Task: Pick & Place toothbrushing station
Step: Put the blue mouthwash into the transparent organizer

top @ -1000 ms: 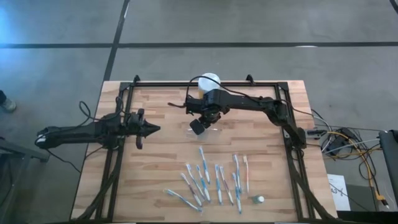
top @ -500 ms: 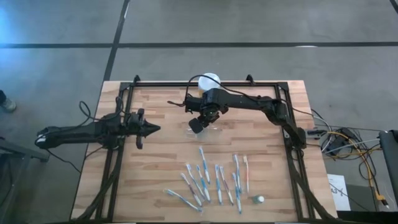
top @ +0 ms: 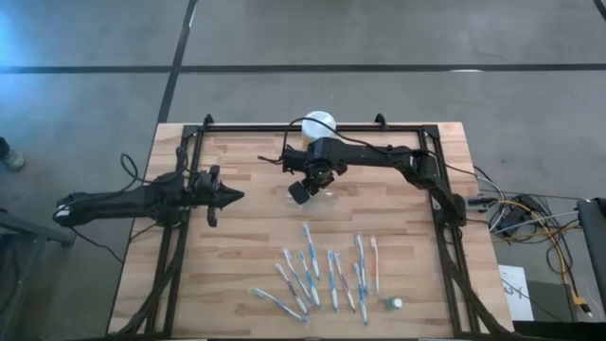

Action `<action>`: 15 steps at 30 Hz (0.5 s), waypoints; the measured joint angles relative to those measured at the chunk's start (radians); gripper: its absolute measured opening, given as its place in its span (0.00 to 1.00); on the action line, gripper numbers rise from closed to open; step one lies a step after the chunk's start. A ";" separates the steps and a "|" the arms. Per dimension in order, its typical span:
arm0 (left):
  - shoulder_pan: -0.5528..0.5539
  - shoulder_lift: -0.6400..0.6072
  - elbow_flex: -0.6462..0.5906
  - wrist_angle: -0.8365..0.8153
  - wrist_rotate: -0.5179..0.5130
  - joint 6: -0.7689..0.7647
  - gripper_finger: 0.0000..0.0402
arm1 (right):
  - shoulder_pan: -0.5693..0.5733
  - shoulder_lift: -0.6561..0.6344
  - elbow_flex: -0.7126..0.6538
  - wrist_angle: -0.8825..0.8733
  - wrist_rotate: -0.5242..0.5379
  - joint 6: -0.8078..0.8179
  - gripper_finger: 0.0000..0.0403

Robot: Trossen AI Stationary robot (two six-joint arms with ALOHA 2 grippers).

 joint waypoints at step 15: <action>0.000 0.000 0.000 0.000 0.000 0.000 0.03 | -0.001 0.000 0.017 0.058 0.002 -0.049 0.33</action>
